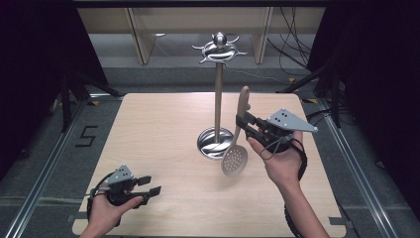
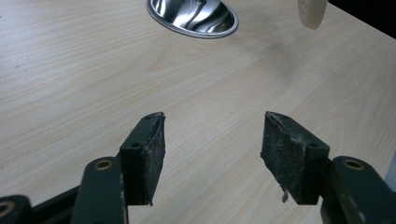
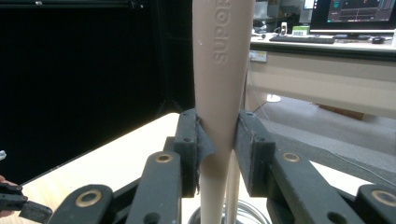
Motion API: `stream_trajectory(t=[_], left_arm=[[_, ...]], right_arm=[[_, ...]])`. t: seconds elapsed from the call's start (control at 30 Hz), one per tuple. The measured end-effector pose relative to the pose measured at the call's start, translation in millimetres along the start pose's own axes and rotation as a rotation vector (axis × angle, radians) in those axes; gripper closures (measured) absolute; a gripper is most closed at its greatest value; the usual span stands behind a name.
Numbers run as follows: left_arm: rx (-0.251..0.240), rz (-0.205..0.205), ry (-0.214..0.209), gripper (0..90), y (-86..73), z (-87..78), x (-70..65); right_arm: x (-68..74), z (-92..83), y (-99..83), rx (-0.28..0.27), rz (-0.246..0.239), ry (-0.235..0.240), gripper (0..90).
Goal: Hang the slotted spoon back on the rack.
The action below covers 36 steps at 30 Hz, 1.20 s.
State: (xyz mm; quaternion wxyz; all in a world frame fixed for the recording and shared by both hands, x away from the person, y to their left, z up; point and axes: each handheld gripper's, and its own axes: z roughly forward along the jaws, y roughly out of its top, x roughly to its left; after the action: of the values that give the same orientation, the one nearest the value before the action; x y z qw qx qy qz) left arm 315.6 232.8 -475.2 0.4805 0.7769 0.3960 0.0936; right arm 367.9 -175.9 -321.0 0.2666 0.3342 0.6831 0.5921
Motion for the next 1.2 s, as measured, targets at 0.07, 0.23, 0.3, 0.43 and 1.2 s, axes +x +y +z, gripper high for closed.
stream_trajectory(t=[0.07, 0.23, 0.3, 0.43, 1.2], left_arm=[[-0.001, 0.0, -0.004, 38.8, 0.0, 0.0, 0.2], [0.007, 0.007, -0.004, 38.8, 0.1, -0.9, 0.7], [0.006, 0.006, -0.003, 38.8, 0.1, -1.0, 0.6], [0.003, 0.005, -0.003, 38.8, 0.1, -0.9, 0.6], [-0.003, 0.002, 0.0, 38.8, 0.0, -1.1, 0.2]], right_arm=[[1.7, 0.7, 1.0, 0.008, 0.018, -0.005, 72.3], [2.5, 3.7, 4.0, 0.0, 0.015, -0.018, 72.3], [3.9, 5.5, 6.0, 0.012, 0.034, -0.011, 72.3], [4.3, 7.0, 8.8, 0.014, 0.031, -0.021, 72.3], [12.0, 27.0, 26.9, 0.028, 0.021, -0.04, 72.3]])
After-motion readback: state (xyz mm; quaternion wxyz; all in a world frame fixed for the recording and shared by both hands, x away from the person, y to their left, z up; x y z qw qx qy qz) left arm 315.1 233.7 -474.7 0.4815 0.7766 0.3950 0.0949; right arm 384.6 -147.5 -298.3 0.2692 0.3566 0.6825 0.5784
